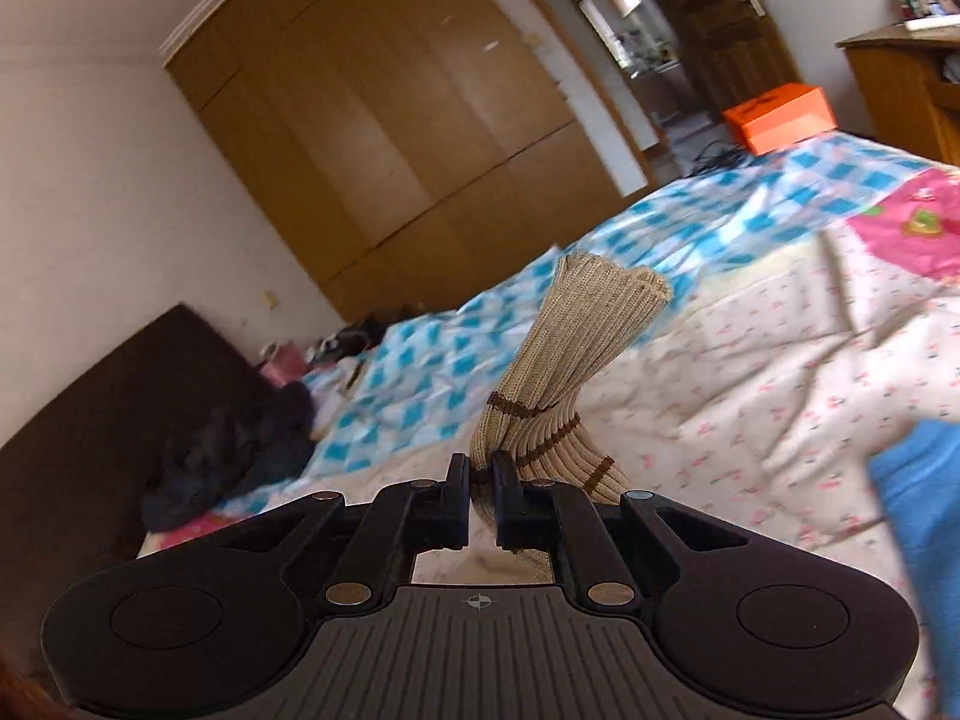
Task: Fold small clothes
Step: 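Lift the sleeve and lay it across the sweater body with the right gripper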
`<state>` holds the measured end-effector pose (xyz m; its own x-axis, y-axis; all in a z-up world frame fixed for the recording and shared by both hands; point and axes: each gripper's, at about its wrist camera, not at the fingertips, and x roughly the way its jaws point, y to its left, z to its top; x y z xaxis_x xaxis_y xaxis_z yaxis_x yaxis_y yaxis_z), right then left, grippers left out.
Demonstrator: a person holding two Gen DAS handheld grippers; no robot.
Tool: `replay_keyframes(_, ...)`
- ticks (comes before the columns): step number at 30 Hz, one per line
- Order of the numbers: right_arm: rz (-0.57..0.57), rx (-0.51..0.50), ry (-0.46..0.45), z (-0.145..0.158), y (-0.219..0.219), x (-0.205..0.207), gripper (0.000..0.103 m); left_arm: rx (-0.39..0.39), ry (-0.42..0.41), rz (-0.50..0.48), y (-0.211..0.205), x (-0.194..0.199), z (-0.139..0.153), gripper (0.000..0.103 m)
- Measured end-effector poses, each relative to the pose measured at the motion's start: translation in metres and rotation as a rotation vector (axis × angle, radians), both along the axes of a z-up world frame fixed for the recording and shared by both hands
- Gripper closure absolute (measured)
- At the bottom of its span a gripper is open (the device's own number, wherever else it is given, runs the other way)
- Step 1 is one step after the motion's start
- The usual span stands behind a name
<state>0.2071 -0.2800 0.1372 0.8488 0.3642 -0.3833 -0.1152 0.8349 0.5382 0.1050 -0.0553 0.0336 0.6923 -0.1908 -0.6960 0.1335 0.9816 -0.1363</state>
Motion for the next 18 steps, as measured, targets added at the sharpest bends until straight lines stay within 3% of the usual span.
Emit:
replay_keyframes(5, 0.177, -0.07, 0.091, -0.035, 0.106, 0.026, 0.095, -0.037, -0.008, 0.144, 0.064, -0.012, -0.008, 0.0)
replay_keyframes(10, 0.385, -0.154, 0.281, -0.099, 0.188, 0.034, 0.091, -0.068, -0.001, 0.254, 0.104, -0.018, -0.025, 0.0)
replay_keyframes(14, 0.413, -0.189, 0.293, -0.109, 0.194, 0.013, 0.09, -0.057, -0.008, 0.293, 0.115, -0.018, -0.035, 0.0)
replay_keyframes(18, 0.291, -0.229, 0.265, -0.102, 0.15, 0.005, 0.089, -0.066, -0.021, 0.294, 0.118, -0.014, -0.036, 0.0)
